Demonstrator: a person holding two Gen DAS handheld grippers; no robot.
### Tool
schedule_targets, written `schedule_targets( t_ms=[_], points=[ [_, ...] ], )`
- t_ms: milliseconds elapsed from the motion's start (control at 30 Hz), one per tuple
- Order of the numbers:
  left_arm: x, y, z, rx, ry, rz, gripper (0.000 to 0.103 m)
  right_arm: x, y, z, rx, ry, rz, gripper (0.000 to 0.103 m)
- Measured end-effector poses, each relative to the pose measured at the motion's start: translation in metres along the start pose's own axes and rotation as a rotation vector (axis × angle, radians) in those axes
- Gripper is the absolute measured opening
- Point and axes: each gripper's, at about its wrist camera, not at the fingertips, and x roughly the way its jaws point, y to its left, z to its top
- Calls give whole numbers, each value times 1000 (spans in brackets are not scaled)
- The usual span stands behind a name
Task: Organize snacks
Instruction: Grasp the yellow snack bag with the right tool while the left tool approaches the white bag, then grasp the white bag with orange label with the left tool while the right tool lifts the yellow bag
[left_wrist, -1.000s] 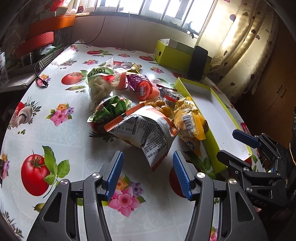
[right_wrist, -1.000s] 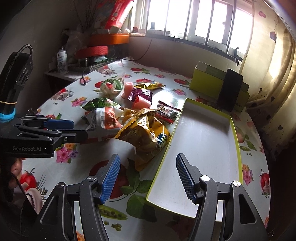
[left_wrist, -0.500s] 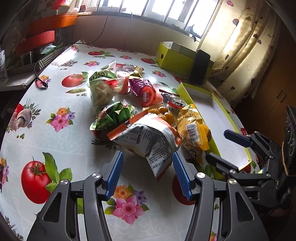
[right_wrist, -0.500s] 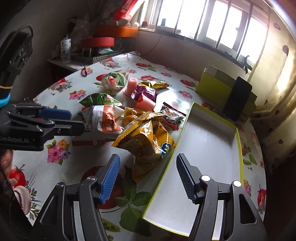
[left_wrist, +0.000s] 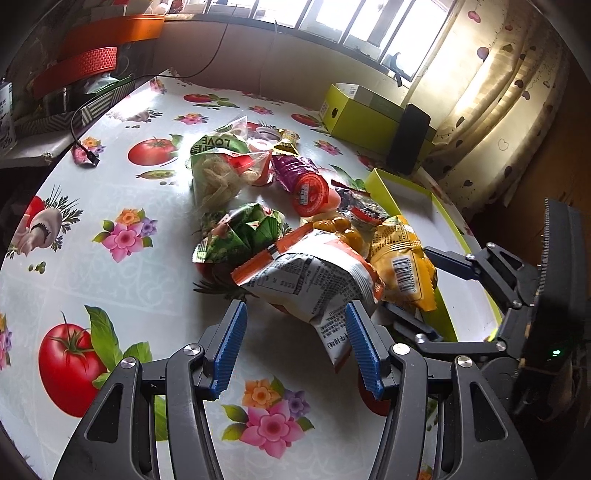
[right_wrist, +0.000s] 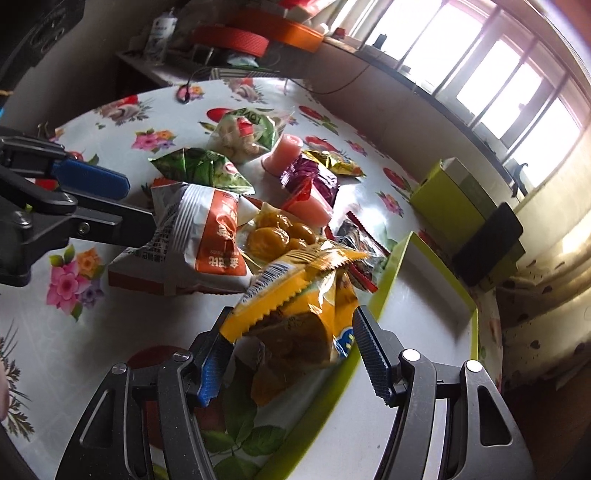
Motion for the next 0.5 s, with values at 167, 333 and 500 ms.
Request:
schedule_targets(
  t_ms=[167, 333, 500],
  points=[
    [2, 5, 1, -9, 6, -25, 56, 12, 0, 6, -14, 11, -17, 63],
    [3, 9, 3, -24, 3, -62, 56, 12, -7, 8, 21, -13, -27, 38],
    [4, 7, 5, -32, -3, -111, 56, 7, -15, 5, 76, -42, -17, 31]
  ],
)
